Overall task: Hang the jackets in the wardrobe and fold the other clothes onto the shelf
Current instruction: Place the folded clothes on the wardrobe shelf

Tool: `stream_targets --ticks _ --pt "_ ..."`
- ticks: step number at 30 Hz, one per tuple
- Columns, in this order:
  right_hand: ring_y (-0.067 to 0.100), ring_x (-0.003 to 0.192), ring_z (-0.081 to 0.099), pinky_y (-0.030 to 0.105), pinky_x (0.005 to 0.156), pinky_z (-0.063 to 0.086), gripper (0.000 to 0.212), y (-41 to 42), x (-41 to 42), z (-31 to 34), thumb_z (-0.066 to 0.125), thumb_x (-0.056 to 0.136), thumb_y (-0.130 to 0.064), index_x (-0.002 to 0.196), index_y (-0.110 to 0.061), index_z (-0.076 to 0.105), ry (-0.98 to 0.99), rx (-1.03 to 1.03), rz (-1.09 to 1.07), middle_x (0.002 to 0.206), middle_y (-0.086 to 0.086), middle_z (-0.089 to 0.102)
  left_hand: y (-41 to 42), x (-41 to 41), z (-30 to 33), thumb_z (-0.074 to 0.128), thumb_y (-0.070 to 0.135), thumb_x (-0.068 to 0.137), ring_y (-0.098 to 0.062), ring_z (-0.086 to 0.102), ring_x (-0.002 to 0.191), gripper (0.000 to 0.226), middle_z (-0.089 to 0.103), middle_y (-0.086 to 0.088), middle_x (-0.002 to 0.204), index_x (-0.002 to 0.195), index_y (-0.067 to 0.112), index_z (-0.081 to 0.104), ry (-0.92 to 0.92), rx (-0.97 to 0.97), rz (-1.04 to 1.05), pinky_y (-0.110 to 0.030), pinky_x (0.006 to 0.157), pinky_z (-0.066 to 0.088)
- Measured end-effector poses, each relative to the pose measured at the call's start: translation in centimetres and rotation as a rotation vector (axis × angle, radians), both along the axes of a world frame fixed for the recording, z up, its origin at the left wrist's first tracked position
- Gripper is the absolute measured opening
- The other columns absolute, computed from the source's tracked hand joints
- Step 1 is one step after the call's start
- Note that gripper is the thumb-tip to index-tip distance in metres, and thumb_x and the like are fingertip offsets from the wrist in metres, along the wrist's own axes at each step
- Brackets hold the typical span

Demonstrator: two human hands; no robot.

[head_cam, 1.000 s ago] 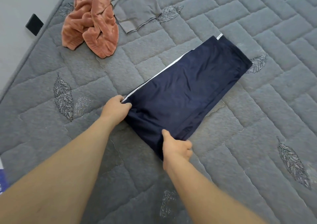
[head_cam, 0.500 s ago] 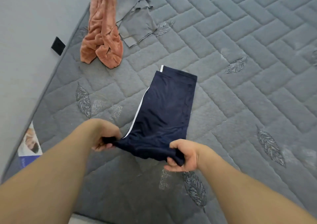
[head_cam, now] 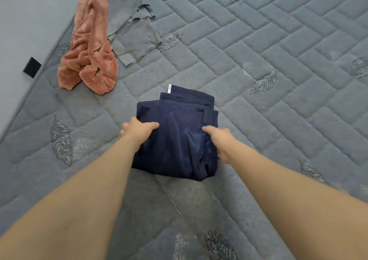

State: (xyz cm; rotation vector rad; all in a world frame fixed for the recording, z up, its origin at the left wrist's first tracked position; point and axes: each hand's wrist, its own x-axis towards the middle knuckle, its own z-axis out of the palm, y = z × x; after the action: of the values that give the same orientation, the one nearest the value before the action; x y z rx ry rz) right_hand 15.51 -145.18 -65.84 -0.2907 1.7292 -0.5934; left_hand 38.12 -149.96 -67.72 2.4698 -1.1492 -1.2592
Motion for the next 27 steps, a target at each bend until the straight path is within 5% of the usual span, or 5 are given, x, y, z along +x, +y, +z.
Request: stream_targets --ticks 3,9,14,19,27 --pt "0.03 0.106 0.06 0.044 0.093 0.052 0.057 1.3 1.0 -2.3 0.074 0.079 -0.036 0.124 -0.01 0.051 0.169 -0.028 0.212 0.123 0.008 0.058 0.3 0.2 -1.4 0.069 0.034 0.084 -0.031 0.058 0.107 0.04 0.06 -0.012 0.123 0.114 0.012 0.056 0.23 -0.138 0.078 -0.045 0.094 0.049" --pt "0.033 0.108 0.049 0.047 0.096 0.042 0.023 0.7 -0.4 -3.0 0.055 0.094 -0.035 0.096 -0.013 0.05 0.677 -0.287 0.383 0.119 0.01 0.047 -0.8 0.1 0.0 0.066 0.036 0.09 -0.017 0.034 0.102 0.023 0.038 0.001 0.111 0.088 0.019 0.05 -0.015 -0.704 -0.297 -0.016 0.087 0.025" --pt "0.029 0.122 0.049 0.045 0.103 0.041 0.068 -3.9 -0.3 -3.1 0.06 0.086 -0.056 0.136 -0.013 0.042 0.267 -0.139 0.034 0.14 0.004 0.046 -3.5 -0.2 -0.8 0.076 0.056 0.077 -0.012 0.061 0.101 0.079 0.053 0.007 0.127 0.138 0.025 0.036 0.494 -0.177 0.051 -0.027 0.079 0.048" --pt "0.022 0.093 0.067 0.032 0.072 0.054 0.054 -3.1 1.4 -3.5 0.076 0.08 -0.045 0.122 -0.015 0.06 -0.143 -0.036 0.017 0.111 0.004 0.07 -1.8 0.0 -1.9 0.087 0.053 0.06 -0.016 0.073 0.086 0.064 0.077 0.005 0.092 0.11 0.018 0.07 0.523 0.148 0.009 -0.03 0.071 0.052" --pt "0.023 0.087 0.074 0.033 0.072 0.056 0.041 4.0 -6.8 3.2 0.073 0.084 -0.037 0.116 -0.014 0.067 -0.389 0.017 -0.003 0.101 0.006 0.076 3.2 -5.7 6.5 0.09 0.06 0.045 -0.026 0.071 0.094 0.081 0.076 -0.003 0.099 0.109 0.016 0.069 0.489 0.146 -0.039 -0.042 0.09 0.054"
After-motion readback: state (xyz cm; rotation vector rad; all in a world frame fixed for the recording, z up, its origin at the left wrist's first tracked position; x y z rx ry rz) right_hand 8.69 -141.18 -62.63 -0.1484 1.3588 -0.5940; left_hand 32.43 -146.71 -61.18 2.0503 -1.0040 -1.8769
